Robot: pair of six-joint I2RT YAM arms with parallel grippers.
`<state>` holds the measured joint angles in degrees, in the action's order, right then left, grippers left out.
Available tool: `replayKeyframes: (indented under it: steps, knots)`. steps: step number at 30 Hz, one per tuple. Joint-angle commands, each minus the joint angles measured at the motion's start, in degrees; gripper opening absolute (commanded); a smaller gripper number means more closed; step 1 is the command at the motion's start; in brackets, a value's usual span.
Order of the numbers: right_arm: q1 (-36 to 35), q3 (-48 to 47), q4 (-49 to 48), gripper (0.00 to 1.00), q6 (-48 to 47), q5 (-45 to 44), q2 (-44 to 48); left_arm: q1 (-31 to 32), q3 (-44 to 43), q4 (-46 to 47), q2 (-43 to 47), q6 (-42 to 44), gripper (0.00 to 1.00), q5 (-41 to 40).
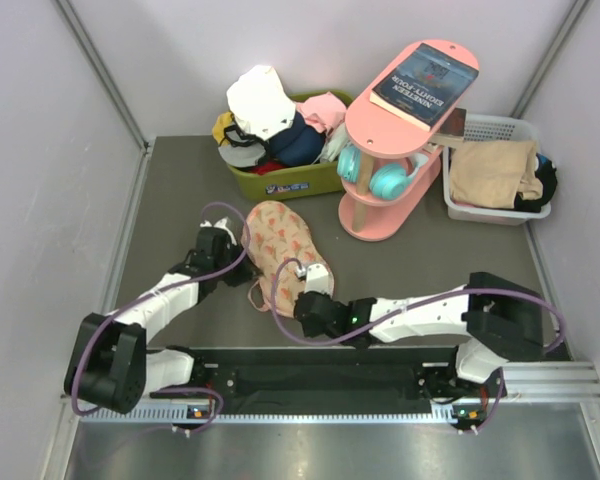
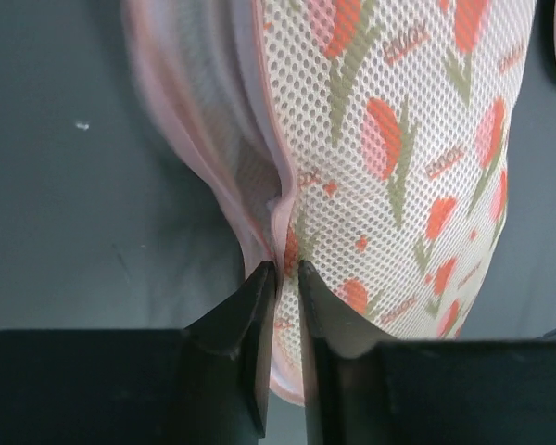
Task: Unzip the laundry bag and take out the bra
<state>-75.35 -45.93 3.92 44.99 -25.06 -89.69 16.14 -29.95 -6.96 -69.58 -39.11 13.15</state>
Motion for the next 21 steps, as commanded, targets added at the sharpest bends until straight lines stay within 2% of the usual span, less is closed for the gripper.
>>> replayKeyframes:
  steps: [1,3,4,7,13,16,21]
  knots:
    - [-3.4,-5.9,-3.5,0.00,-0.5,4.0,-4.9,-0.3,-2.9,0.8,0.0,3.3,0.28,1.7]
    - [-3.8,-8.2,-5.9,0.00,-0.5,5.2,-6.5,-0.3,-2.9,0.8,0.5,3.4,0.43,2.2]
    - [-3.8,-9.0,-6.4,0.00,-0.6,5.5,-7.7,-0.3,-3.1,0.5,0.8,3.8,0.60,2.5]
    - [-3.8,-11.6,-7.4,0.00,-1.5,5.8,-9.0,-0.3,-3.8,-3.3,2.5,4.8,0.79,1.2]
    - [-2.7,-13.4,-7.1,0.00,-3.2,4.5,-9.3,-0.4,-3.8,-13.6,10.5,5.1,0.85,-7.5]
    - [-2.1,-13.6,-7.3,0.00,-3.4,4.0,-8.8,-0.3,-1.9,-15.8,14.8,3.1,0.84,-8.1]
    - [-1.3,-14.2,-7.4,0.00,-3.9,3.2,-8.7,-0.1,1.5,-18.2,19.7,0.3,0.78,-5.6]
